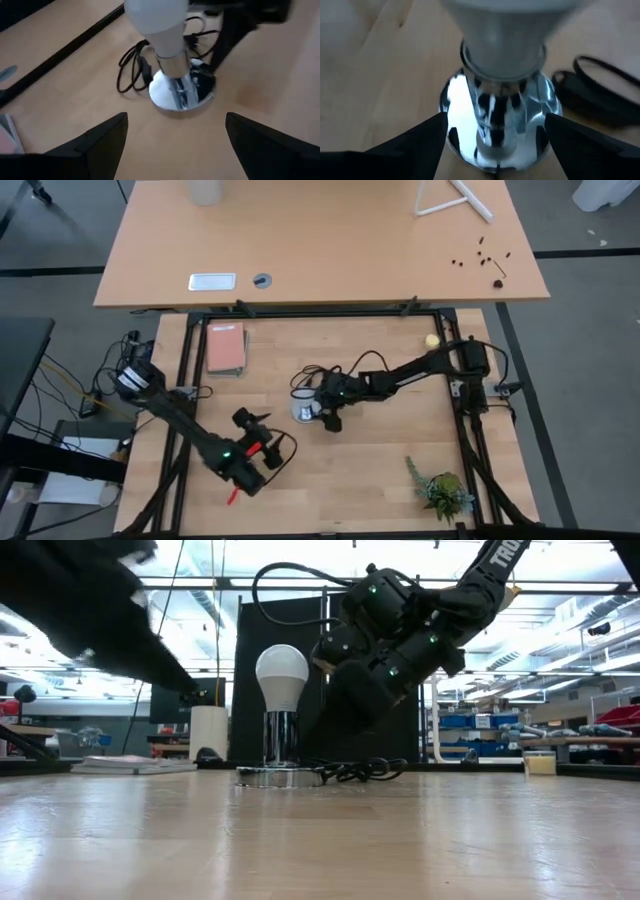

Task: Screw lightbulb
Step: Remove the lightbulb from the silver lamp

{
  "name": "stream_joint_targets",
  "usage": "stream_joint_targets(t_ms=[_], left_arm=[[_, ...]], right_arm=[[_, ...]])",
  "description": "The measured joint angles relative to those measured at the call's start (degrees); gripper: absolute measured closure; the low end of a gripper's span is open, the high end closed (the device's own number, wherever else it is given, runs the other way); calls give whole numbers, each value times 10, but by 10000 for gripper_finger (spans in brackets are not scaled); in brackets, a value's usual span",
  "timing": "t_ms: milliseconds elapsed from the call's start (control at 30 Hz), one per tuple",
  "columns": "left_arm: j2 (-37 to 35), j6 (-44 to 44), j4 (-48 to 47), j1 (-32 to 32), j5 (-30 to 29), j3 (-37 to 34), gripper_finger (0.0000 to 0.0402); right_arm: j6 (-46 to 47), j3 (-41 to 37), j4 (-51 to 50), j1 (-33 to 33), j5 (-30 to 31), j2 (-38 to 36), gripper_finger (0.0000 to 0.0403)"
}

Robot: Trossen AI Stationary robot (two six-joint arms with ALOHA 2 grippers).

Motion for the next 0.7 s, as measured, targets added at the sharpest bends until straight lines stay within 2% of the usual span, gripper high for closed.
stream_joint_targets(t_ms=[300,433,567,700], left_arm=[[66,72,123,36,5,-4,62],[68,94,197,49,54,-46,62],[59,161,305,65,116,-85,64],[33,226,315,87,168,-94,76]], right_arm=[[-13,1,-72,-2,11,-68,56],[-21,5,-145,-1,39,-98,56],[-25,15,-185,-1,41,-124,56],[-28,14,-195,-1,41,-138,56]])
